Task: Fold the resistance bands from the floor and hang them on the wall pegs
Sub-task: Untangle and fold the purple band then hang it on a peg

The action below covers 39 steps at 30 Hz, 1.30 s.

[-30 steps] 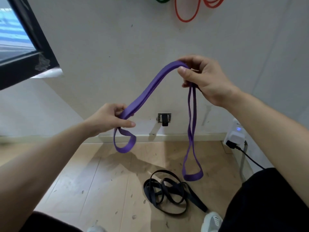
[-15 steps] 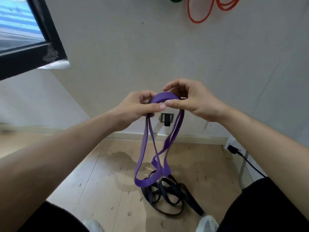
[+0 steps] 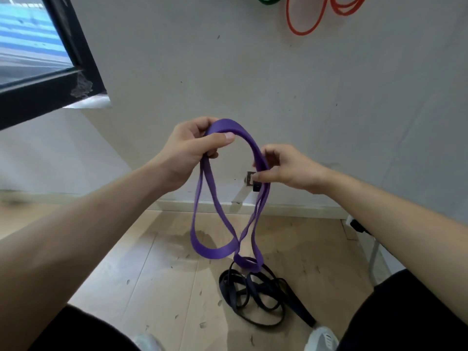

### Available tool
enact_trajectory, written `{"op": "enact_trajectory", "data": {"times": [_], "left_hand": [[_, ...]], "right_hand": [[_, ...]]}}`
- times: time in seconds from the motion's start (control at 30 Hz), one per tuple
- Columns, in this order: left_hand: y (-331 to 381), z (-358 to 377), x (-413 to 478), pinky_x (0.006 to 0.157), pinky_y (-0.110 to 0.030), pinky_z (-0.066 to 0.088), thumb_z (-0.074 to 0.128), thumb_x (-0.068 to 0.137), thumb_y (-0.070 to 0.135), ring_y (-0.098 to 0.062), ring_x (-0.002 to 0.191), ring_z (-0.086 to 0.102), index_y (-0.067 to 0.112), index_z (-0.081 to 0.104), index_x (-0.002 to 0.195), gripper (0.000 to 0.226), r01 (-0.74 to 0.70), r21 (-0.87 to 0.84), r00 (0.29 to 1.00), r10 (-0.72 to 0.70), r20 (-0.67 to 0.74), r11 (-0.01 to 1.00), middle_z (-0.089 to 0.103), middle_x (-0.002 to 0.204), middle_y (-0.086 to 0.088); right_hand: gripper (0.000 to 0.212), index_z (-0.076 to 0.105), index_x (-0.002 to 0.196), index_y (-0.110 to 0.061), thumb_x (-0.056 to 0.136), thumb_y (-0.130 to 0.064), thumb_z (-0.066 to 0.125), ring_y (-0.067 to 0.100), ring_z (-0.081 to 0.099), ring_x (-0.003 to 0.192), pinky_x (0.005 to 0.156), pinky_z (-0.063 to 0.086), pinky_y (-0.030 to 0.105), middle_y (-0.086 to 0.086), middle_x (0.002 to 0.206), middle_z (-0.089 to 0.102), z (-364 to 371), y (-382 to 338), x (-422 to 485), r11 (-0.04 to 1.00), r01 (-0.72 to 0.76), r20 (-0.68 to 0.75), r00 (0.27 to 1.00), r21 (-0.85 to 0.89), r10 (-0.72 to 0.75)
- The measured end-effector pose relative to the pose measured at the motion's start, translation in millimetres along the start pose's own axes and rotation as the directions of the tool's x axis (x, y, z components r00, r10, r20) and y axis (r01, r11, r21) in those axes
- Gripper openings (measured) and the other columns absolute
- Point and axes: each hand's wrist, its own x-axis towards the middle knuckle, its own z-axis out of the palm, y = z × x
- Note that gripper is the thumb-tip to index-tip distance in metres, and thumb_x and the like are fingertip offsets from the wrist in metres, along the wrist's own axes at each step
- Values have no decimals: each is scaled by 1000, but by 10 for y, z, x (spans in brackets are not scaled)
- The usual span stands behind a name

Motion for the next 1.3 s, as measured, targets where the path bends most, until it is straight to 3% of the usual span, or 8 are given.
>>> {"op": "enact_trajectory", "data": {"times": [0.17, 0.4, 0.63, 0.73, 0.87, 1.0, 1.13, 1.3], "left_hand": [[-60, -121, -2, 73, -27, 47, 78, 83, 18, -7, 61, 52, 13, 69, 96, 16, 26, 44, 999, -24, -47, 999, 59, 67, 12], [-33, -2, -27, 77, -28, 52, 77, 86, 14, -10, 74, 59, 12, 70, 110, 25, 33, 70, 999, -34, 15, 997, 65, 77, 7], [71, 202, -42, 87, -35, 56, 79, 83, 16, -20, 84, 67, 12, 71, 103, 21, -11, -26, 1000, 12, 24, 1000, 69, 91, -11], [54, 177, -43, 86, -34, 57, 80, 80, 28, -16, 86, 67, 16, 74, 101, 25, -10, 59, 998, 7, 57, 998, 72, 88, -4], [41, 195, -60, 85, -32, 57, 81, 80, 32, -17, 87, 70, 17, 74, 100, 25, -3, 111, 997, -6, 76, 994, 73, 88, -4], [46, 201, -66, 89, -42, 58, 83, 76, 27, -25, 91, 73, 14, 75, 102, 30, -2, 52, 998, -1, 58, 999, 76, 96, -14], [38, 220, -83, 85, -41, 61, 88, 71, 23, -27, 87, 74, 9, 66, 107, 44, 26, 32, 999, -27, 17, 999, 76, 94, -15], [-56, 184, -139, 87, -29, 59, 91, 68, 21, -21, 96, 74, 7, 64, 120, 60, 24, 69, 993, -32, 116, 997, 74, 107, -9]], "right_hand": [[27, 68, 105, -12, 82, -2, 78, 17, 66, 81, 82, 58, 30, 5, 86, 67, -228, -215, -48, 984, 103, -130, 988, 145, -85], [27, 70, 105, -18, 81, -12, 79, 21, 68, 86, 87, 58, 40, 5, 91, 73, -257, -510, -85, 903, 307, -266, 936, 301, -230], [30, 66, 114, -19, 86, -17, 77, 11, 68, 96, 81, 54, 25, -4, 102, 72, -239, -541, -143, 958, 277, -176, 942, -76, -286], [47, 59, 127, -21, 85, -22, 79, 11, 68, 97, 79, 55, 24, -2, 102, 70, -258, -544, -191, 942, 242, -93, 958, -233, -270], [66, 43, 146, -38, 89, -25, 73, 14, 65, 96, 87, 54, 21, -3, 104, 66, -198, -586, -218, 903, 298, -13, 948, -311, -318], [49, 57, 140, -26, 93, -18, 69, 20, 68, 91, 74, 61, 27, -17, 112, 65, -150, -579, -197, 917, 321, 29, 946, -236, -323], [35, 67, 127, -16, 93, -17, 69, 27, 70, 90, 68, 63, 40, 4, 112, 70, -140, -555, -186, 938, 309, -5, 949, -158, -314], [28, 68, 122, -8, 94, -10, 65, 32, 67, 101, 75, 63, 43, 10, 113, 68, -145, -570, -199, 920, 388, -96, 915, -48, -391]]}}
